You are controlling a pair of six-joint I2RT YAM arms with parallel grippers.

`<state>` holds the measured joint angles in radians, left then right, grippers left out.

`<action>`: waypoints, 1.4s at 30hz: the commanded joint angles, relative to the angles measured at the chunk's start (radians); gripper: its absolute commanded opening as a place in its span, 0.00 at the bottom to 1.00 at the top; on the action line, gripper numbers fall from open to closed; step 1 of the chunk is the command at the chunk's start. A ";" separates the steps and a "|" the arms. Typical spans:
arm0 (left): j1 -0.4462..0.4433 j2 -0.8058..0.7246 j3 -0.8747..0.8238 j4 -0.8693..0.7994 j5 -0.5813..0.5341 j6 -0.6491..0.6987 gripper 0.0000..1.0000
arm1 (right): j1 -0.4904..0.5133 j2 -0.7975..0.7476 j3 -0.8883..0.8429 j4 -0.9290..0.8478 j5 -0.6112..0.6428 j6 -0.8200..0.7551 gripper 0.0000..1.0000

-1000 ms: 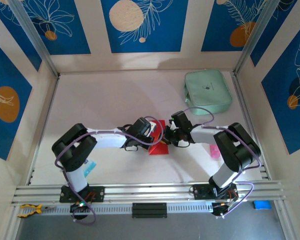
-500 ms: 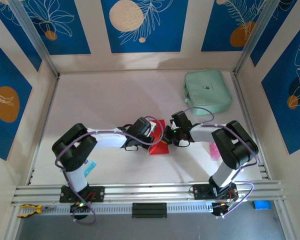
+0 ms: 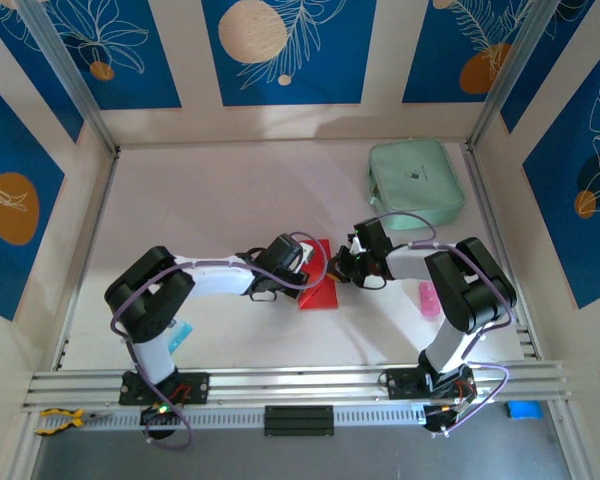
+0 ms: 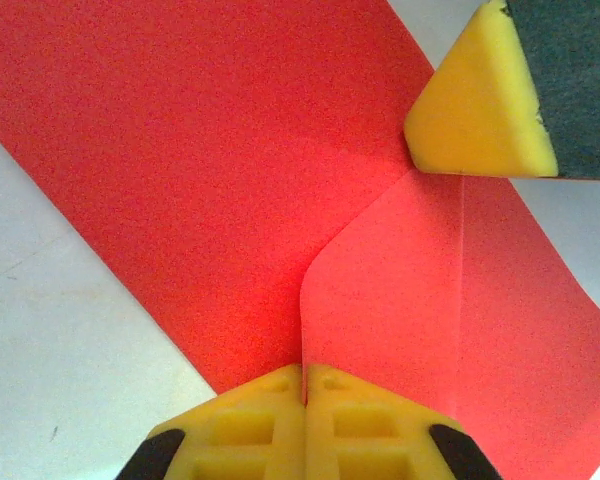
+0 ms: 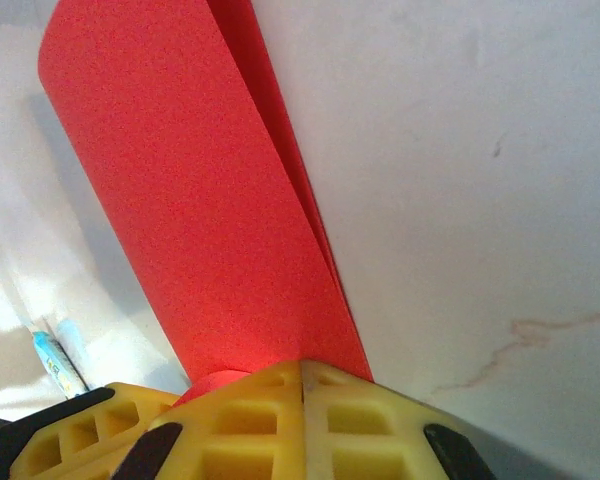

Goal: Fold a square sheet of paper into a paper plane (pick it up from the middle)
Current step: Fold the triangle a second time at the center of the table.

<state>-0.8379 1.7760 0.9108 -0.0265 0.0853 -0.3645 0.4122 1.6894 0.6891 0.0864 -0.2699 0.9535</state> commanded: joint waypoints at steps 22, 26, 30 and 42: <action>0.008 0.040 -0.006 -0.075 0.019 0.013 0.00 | 0.090 -0.061 -0.043 0.088 -0.087 0.054 0.02; 0.008 0.040 -0.007 -0.071 0.020 0.012 0.00 | 0.105 -0.053 -0.084 0.090 -0.051 0.063 0.02; 0.007 0.047 -0.008 -0.065 0.026 0.010 0.00 | 0.102 -0.014 -0.132 0.166 -0.070 0.073 0.02; 0.008 0.040 -0.015 -0.064 0.022 0.009 0.00 | 0.113 -0.098 -0.077 0.064 -0.069 0.033 0.02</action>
<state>-0.8379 1.7782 0.9119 -0.0242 0.0933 -0.3614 0.5137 1.6142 0.5831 0.1806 -0.3283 1.0031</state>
